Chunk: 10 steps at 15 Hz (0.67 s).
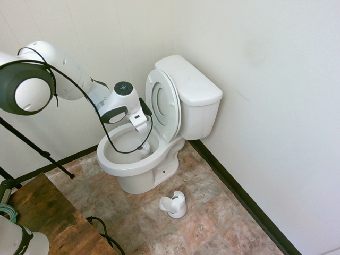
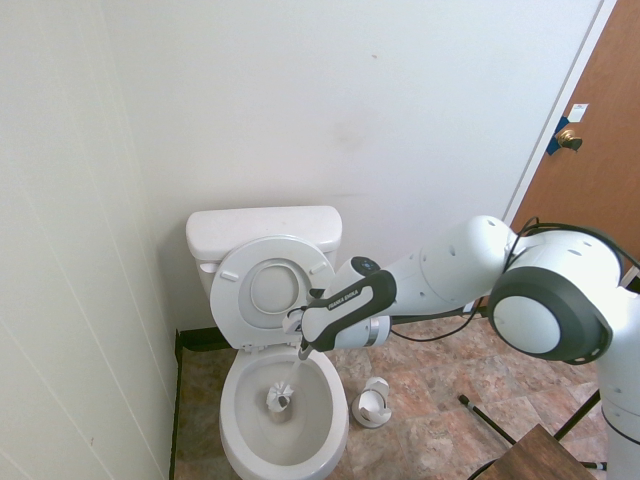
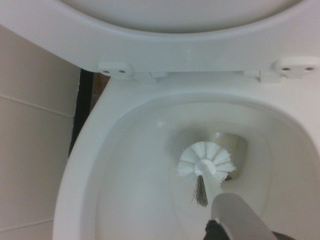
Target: Clean the toilet
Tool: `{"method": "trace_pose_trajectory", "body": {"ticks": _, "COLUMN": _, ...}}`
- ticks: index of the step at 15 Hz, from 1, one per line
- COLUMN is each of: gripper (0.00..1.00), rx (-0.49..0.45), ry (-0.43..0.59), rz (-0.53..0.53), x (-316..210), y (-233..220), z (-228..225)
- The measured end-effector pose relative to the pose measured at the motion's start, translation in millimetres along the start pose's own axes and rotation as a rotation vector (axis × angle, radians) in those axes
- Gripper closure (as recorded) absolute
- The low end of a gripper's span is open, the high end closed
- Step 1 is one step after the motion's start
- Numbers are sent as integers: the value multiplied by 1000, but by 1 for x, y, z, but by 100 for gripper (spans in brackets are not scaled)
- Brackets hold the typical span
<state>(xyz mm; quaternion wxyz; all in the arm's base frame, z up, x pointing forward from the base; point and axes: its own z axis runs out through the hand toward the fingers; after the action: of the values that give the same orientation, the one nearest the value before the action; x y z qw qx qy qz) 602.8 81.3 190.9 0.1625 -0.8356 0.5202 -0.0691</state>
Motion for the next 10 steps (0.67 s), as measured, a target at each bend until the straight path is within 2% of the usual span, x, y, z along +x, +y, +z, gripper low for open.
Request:
{"method": "trace_pose_trajectory", "body": {"ticks": 6, "gripper": 100, "rx": -1, "ry": -43, "rz": -5, "x": 8, "y": 46, "z": -98}}
{"method": "trace_pose_trajectory", "body": {"ticks": 10, "gripper": 100, "rx": 39, "ry": -74, "rz": 0, "x": 18, "y": 65, "z": -177}}
